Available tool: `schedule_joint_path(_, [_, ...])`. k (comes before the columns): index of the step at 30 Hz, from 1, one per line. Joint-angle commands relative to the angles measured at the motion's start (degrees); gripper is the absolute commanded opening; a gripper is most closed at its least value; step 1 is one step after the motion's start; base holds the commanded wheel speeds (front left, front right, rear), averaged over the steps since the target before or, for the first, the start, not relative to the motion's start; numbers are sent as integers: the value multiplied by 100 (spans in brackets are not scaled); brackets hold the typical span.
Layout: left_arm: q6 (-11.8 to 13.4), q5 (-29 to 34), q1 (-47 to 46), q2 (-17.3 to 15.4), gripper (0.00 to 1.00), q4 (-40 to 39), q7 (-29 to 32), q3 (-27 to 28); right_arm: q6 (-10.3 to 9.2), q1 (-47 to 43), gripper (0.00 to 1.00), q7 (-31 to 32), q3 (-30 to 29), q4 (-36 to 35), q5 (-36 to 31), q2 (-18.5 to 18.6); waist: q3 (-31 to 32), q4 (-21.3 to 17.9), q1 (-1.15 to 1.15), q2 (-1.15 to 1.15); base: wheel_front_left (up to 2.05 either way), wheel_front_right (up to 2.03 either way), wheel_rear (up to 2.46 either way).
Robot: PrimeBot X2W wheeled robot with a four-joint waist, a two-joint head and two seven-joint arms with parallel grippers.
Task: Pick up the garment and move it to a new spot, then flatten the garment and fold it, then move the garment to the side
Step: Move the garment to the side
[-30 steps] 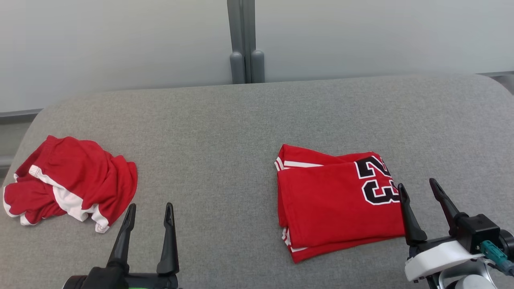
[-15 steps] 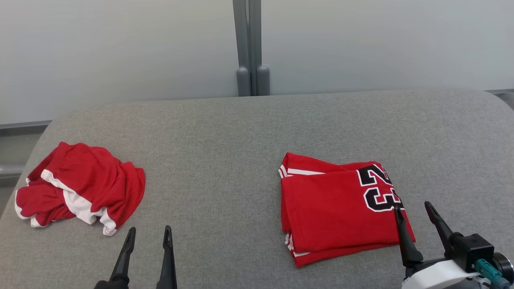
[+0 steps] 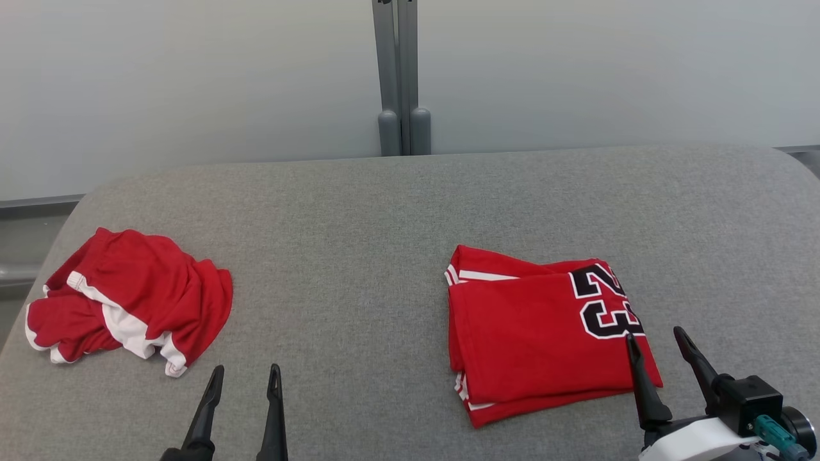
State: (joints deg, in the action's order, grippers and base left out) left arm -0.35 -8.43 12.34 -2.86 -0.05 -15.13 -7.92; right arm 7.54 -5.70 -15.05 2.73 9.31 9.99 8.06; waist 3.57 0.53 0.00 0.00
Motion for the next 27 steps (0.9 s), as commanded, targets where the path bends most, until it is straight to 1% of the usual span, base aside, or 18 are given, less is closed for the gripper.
schedule_joint_path(1, [23, 4, 1, -8, 100, -5, 0, -11, -11, 0, 100, -16, 7, 16, 11, 14, -3, 0, 0, 0, 0, 0, 0])
schedule_joint_path(27, [-13, 42, -84, -8, 100, -18, 0, -84, -11, 39, 100, -16, 52, 35, 40, -6, -90, 106, 0, 0, 0, 0, 0])
